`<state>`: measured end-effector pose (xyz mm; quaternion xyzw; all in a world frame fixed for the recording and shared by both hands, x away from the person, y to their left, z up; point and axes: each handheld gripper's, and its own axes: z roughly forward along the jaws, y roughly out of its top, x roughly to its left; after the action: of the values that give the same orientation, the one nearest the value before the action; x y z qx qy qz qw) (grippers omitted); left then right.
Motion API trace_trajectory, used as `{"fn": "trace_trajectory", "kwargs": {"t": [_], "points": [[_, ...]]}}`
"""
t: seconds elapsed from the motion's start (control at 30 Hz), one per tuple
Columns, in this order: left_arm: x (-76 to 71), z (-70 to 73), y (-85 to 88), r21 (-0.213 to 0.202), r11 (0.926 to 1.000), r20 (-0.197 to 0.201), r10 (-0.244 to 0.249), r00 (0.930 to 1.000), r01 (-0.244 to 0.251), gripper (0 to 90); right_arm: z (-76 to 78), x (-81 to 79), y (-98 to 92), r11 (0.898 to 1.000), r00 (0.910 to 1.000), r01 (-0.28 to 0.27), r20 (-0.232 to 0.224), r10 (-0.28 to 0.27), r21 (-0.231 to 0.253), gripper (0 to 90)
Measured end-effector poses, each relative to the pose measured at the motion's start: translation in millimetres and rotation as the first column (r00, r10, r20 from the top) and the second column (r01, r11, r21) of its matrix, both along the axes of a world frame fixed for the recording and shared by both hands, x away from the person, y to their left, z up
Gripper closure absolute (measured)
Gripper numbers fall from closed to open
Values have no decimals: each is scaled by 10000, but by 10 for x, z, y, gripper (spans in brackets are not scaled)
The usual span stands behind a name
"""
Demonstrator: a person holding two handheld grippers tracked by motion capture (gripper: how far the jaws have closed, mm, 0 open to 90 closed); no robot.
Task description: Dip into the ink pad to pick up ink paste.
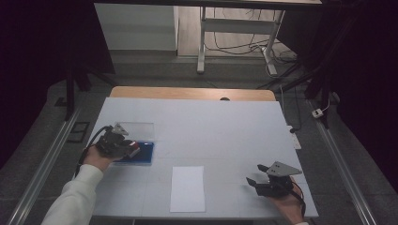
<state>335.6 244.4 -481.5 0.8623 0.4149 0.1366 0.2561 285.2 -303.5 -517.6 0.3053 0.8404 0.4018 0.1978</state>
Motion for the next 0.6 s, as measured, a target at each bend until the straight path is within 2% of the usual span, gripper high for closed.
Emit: {"fn": "trace_trajectory", "kwargs": {"t": [0.27, 0.6], "points": [[54, 30, -21, 256, 9997, -433, -46, 9991, 57, 709, -6, 3, 3, 9999, 10000, -85, -40, 86, 94, 300], [101, 31, -100, 744, 9972, -873, 189, 9960, -124, 711, -4, -2, 11, 10000, 9999, -87, -49, 88, 29, 300]]}}
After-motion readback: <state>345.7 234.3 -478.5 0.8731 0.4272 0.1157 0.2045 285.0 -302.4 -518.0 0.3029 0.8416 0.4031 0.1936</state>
